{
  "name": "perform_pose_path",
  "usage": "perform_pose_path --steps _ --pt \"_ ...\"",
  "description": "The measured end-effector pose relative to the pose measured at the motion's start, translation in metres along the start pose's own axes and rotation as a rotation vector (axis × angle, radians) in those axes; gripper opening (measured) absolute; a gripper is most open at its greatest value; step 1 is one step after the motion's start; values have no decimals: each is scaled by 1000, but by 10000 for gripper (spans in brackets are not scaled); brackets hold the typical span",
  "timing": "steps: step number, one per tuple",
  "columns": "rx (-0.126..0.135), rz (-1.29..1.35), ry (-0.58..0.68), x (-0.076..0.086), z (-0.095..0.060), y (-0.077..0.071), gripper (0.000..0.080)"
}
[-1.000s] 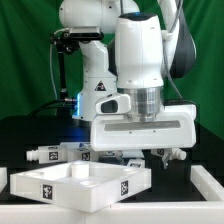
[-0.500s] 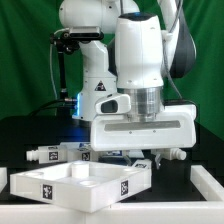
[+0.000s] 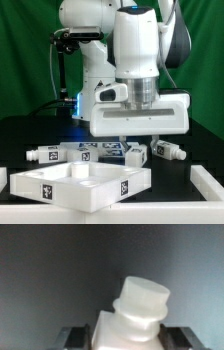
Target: Assemble one leg
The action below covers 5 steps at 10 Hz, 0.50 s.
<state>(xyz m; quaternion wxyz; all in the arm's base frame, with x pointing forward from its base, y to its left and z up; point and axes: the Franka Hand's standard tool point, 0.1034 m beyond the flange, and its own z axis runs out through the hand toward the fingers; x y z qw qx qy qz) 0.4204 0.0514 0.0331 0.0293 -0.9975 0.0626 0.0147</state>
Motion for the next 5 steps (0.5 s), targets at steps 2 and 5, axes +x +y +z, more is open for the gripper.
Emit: perform_pose_path --steps 2,5 --pt "-2 -10 1 -6 -3 2 320" --pt "-2 -20 0 -6 -1 2 320"
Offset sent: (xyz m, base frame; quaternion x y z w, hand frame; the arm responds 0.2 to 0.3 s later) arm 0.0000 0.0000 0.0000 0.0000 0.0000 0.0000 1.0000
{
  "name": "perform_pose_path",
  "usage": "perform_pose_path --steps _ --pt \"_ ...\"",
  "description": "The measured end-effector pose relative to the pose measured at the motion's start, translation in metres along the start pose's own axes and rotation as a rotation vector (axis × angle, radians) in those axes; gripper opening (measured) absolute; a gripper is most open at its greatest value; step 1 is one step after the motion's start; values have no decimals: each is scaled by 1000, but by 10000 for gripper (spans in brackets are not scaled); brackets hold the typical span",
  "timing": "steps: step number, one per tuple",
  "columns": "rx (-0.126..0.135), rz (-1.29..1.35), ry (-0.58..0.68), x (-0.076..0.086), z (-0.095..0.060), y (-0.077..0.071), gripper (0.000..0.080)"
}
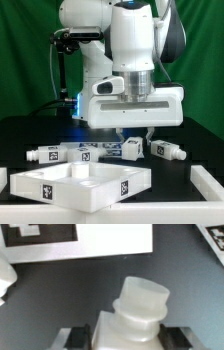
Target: Assemble one leg
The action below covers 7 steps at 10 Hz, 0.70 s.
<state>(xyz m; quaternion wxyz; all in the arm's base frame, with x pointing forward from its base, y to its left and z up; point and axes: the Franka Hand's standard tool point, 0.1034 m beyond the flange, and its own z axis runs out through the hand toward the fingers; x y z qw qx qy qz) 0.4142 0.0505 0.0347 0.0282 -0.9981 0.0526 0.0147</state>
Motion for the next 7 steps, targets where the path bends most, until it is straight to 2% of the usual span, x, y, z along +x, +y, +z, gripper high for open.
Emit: perform_pose_path --steps 3,5,7 --pt "-11 -292 24 -10 16 7 320" --pt "-13 -337 37 -23 28 -11 320" --pt "-17 -332 48 -25 29 -7 320"
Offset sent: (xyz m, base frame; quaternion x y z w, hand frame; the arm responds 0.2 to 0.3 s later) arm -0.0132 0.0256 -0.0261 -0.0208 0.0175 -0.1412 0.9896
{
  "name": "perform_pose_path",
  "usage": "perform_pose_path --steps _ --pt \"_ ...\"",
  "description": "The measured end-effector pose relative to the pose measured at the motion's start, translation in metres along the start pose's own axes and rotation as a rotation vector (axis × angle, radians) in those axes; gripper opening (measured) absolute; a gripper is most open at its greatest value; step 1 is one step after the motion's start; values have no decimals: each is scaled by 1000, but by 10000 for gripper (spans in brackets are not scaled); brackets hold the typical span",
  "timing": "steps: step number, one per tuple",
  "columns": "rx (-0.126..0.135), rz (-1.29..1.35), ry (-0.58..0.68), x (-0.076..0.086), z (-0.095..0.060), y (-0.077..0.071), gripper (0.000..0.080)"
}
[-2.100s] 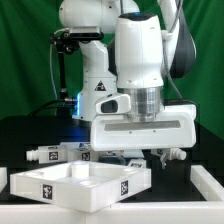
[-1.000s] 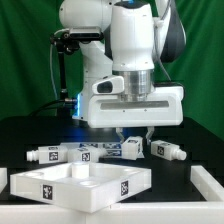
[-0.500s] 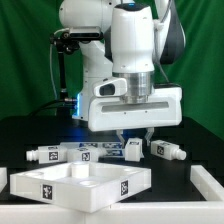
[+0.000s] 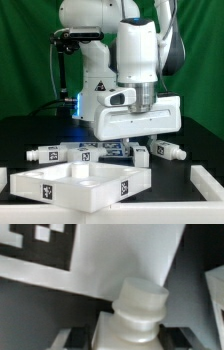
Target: Assemble one leg
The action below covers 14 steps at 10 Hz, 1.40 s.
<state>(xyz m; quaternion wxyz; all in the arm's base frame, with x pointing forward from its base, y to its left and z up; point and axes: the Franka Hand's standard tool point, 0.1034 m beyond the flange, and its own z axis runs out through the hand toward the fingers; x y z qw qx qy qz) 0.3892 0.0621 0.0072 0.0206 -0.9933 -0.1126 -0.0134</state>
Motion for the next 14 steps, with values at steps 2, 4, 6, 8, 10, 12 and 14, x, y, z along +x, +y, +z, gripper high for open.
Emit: perform_pose_path --steps 2,4,6,8,10,12,14 --pt "0 1 0 0 0 1 331" --pt "2 6 -9 0 -1 1 525" --pt "18 48 -45 11 -30 16 622" --pt "26 101 -46 26 -59 33 645" --pt "31 108 -42 44 -70 53 649" --pt "30 104 -44 42 -68 50 649" --pt "29 108 -43 42 -68 53 649"
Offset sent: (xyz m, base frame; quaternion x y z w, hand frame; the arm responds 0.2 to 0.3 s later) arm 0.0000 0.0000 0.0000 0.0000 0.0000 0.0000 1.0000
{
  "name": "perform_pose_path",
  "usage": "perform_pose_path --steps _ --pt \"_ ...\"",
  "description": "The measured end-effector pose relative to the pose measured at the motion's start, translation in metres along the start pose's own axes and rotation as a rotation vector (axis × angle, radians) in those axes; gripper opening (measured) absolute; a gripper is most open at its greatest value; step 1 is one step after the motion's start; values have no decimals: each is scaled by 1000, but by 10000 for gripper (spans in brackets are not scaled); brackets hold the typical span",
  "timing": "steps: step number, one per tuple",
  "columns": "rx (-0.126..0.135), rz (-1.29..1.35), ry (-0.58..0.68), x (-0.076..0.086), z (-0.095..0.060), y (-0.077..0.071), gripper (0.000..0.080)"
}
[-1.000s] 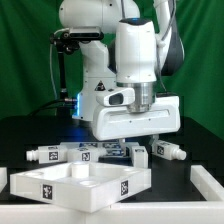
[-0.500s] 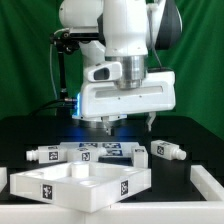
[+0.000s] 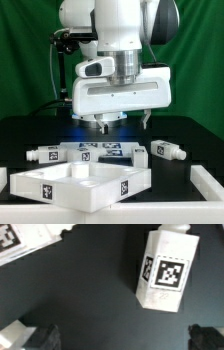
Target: Assemble one leg
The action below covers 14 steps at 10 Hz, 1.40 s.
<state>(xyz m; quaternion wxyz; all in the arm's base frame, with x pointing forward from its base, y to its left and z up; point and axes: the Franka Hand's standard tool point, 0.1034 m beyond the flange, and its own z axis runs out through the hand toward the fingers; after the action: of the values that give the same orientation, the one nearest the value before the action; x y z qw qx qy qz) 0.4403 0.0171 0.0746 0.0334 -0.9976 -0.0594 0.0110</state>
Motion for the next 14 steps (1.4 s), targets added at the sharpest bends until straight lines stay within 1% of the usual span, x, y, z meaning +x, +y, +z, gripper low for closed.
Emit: perform_pose_path --steps 1,2,3,5,7,10,11,12,13,14 --pt "-4 52 9 2 -4 8 649" --pt "-9 139 28 7 -12 22 649" --pt "-6 231 32 14 -19 41 649" --pt "20 250 25 15 -20 66 649" --pt "20 244 24 15 -19 62 649" --pt "20 264 26 16 -20 64 649" --pt "22 390 50 29 -31 78 649" --pt "38 523 63 37 -36 91 649" --pt "78 577 12 34 -35 96 649" --pt "82 585 23 34 -33 103 649"
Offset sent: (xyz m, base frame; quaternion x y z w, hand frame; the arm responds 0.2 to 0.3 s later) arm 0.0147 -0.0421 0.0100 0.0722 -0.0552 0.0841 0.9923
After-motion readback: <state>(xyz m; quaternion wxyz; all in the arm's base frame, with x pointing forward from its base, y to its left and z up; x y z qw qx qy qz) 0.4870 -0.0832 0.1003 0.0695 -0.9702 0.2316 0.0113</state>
